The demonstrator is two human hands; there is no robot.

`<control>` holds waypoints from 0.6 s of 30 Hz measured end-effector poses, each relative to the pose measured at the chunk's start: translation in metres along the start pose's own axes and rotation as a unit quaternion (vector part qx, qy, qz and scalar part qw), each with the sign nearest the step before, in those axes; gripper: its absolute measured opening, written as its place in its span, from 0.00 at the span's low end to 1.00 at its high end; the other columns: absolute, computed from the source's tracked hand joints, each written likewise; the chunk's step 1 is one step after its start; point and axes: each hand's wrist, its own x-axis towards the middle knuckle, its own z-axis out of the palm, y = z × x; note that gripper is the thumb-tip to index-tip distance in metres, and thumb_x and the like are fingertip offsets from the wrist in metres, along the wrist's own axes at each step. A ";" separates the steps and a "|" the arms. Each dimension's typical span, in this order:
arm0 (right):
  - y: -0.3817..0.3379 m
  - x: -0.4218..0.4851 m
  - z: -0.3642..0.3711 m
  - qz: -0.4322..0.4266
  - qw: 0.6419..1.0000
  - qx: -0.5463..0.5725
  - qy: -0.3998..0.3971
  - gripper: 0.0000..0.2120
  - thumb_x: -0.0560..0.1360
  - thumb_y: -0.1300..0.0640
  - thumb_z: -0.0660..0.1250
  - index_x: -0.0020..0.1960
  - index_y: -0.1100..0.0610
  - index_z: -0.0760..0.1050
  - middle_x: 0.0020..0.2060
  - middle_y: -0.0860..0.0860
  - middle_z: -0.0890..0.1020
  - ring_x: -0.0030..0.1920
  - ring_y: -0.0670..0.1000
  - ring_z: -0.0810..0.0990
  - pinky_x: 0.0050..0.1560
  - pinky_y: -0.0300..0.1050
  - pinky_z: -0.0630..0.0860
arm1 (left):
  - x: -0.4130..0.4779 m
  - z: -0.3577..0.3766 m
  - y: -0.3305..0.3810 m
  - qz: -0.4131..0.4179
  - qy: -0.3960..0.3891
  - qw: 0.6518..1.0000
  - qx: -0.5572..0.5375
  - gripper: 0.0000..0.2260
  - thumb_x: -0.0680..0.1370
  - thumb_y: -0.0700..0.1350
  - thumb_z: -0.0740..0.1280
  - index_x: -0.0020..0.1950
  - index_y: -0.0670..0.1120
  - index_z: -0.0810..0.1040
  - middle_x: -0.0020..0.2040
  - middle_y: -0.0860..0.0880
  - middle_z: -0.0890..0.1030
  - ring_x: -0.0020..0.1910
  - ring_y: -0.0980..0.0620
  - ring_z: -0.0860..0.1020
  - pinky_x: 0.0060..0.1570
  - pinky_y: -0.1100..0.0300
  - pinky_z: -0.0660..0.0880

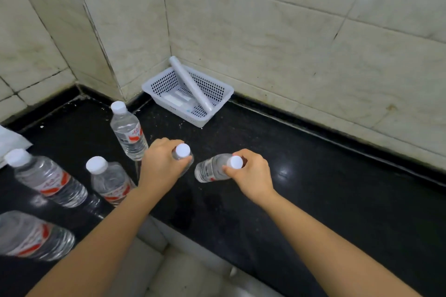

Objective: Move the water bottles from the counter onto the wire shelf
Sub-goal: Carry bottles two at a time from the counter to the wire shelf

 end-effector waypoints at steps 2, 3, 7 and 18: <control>0.008 -0.007 -0.018 0.008 1.000 -0.005 0.000 0.10 0.68 0.54 0.76 0.47 0.54 0.80 0.41 0.48 0.83 0.43 0.49 0.80 0.42 0.45 0.78 | -0.008 0.004 0.013 0.016 -0.018 1.000 -0.004 0.11 0.67 0.47 0.73 0.47 0.45 0.82 0.41 0.46 0.78 0.44 0.50 0.73 0.43 0.58 0.66; 0.011 -0.011 -0.028 0.007 1.000 -0.011 0.002 0.09 0.67 0.55 0.76 0.46 0.54 0.81 0.41 0.47 0.83 0.42 0.48 0.81 0.42 0.44 0.78 | -0.013 0.006 0.021 0.018 -0.025 1.000 -0.005 0.10 0.67 0.47 0.73 0.47 0.45 0.82 0.40 0.47 0.78 0.43 0.51 0.72 0.42 0.58 0.65; 0.031 -0.036 -0.081 0.030 0.999 -0.039 0.003 0.07 0.66 0.55 0.75 0.44 0.53 0.83 0.40 0.47 0.84 0.43 0.48 0.82 0.41 0.46 0.79 | -0.046 0.016 0.062 0.038 -0.045 0.998 -0.029 0.08 0.67 0.45 0.75 0.45 0.48 0.83 0.36 0.50 0.78 0.41 0.51 0.75 0.39 0.59 0.67; 0.152 -0.182 -0.277 0.080 0.992 -0.062 0.079 0.06 0.63 0.55 0.76 0.40 0.54 0.83 0.32 0.46 0.81 0.35 0.46 0.78 0.36 0.43 0.74 | -0.185 0.097 0.255 0.122 -0.145 0.975 -0.113 0.08 0.65 0.46 0.76 0.44 0.52 0.84 0.36 0.51 0.78 0.40 0.52 0.77 0.41 0.56 0.74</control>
